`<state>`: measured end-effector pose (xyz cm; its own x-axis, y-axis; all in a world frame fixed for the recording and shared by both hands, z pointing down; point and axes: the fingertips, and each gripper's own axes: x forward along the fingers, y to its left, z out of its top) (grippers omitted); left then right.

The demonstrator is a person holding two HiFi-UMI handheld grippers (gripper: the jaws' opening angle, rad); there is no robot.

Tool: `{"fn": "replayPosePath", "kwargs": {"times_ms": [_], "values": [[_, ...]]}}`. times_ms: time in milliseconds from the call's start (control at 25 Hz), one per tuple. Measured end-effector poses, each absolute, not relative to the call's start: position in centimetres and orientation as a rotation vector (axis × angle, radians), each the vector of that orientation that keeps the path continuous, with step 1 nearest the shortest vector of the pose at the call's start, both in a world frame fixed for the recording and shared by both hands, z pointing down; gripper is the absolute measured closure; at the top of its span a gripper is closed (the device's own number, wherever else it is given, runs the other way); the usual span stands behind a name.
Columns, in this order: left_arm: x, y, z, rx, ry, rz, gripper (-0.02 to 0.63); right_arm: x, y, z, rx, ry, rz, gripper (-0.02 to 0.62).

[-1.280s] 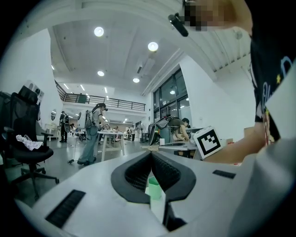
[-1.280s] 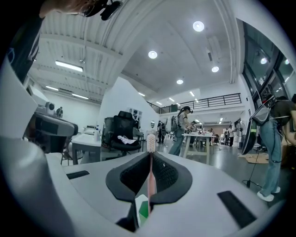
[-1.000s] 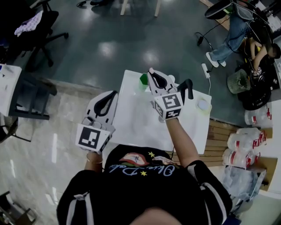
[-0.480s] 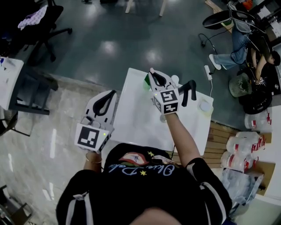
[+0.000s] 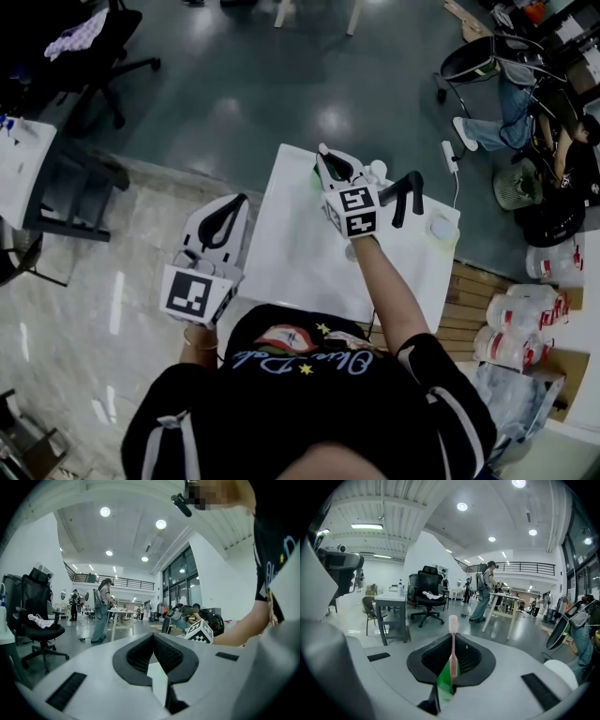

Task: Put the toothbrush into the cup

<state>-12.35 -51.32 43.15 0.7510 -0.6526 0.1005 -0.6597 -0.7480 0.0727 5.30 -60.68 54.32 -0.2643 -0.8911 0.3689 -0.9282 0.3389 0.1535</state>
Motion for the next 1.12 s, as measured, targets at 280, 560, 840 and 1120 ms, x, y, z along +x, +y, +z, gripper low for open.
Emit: {"fn": "replayPosePath", "kwargs": {"times_ms": [280,560,840,1120], "values": [[-12.5,-51.2,42.9,2.841,-1.068,0.104,0.606,4.7,-60.7,54.1,1.588,-2.241,0.164,0.574],[-12.6,-50.7,42.7,2.849,-1.072,0.100,0.606,5.0,-60.2,52.6,1.655,-2.271,0.173,0.540],[-11.8,-50.6,42.7,2.868,-1.056,0.086,0.606,5.6,-58.1,48.7,1.779,-2.355,0.180,0.541],[-9.9,-49.9,42.5,2.897,-1.008,0.093,0.606,7.3,-53.1,44.7,1.917,-2.484,0.235,0.575]]}}
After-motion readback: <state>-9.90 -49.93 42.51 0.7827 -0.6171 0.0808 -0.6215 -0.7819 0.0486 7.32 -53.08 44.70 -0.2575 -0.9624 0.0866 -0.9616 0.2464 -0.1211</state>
